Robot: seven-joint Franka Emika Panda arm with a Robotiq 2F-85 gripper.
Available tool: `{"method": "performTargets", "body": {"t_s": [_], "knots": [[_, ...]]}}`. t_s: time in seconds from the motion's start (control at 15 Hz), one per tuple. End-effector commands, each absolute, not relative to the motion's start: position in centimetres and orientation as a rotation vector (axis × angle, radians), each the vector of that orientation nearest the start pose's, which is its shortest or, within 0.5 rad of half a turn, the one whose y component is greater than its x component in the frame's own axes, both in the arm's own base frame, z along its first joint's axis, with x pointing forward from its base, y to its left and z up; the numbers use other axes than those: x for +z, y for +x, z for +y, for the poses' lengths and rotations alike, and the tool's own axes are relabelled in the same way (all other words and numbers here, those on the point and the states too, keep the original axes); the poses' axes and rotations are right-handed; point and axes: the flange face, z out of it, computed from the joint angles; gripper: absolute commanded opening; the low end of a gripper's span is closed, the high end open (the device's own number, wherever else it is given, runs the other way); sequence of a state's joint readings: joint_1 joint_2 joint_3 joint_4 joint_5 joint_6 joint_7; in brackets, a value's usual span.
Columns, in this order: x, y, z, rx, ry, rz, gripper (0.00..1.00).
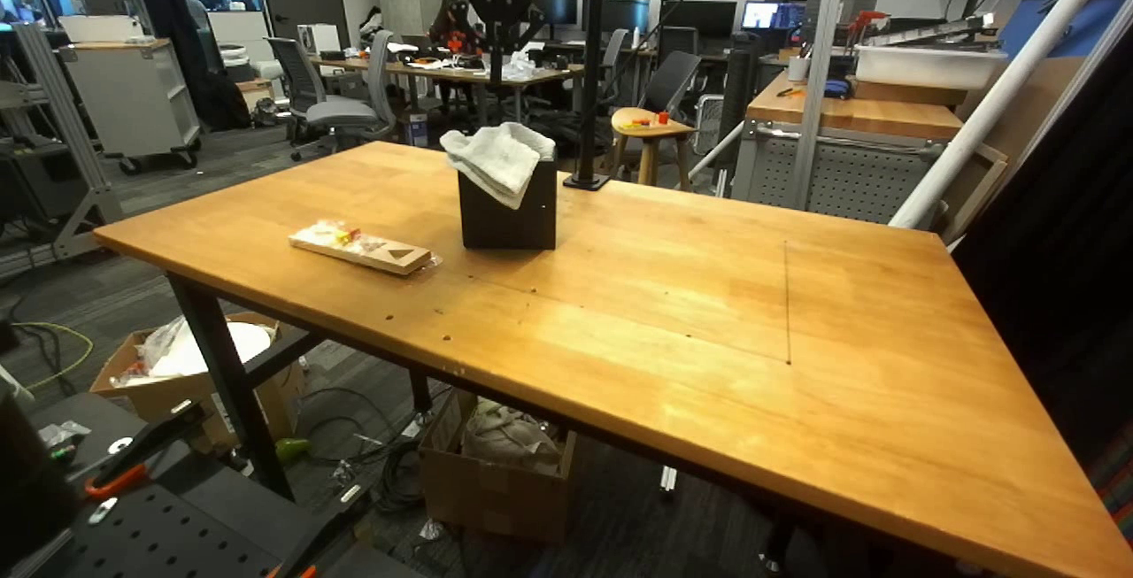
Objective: Put the towel into the box.
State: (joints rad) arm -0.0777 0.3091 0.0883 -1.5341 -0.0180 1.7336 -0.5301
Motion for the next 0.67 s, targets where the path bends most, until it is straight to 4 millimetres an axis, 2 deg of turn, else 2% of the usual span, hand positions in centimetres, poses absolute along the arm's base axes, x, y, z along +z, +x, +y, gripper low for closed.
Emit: {"method": "performTargets", "body": {"t_s": [0.0,0.6], "knots": [[45.8,65.1,0.1,0.162,-2.967,-0.827,0.03],[40.0,65.9,-0.9,0.195,-2.892,-0.781,0.03]]}}
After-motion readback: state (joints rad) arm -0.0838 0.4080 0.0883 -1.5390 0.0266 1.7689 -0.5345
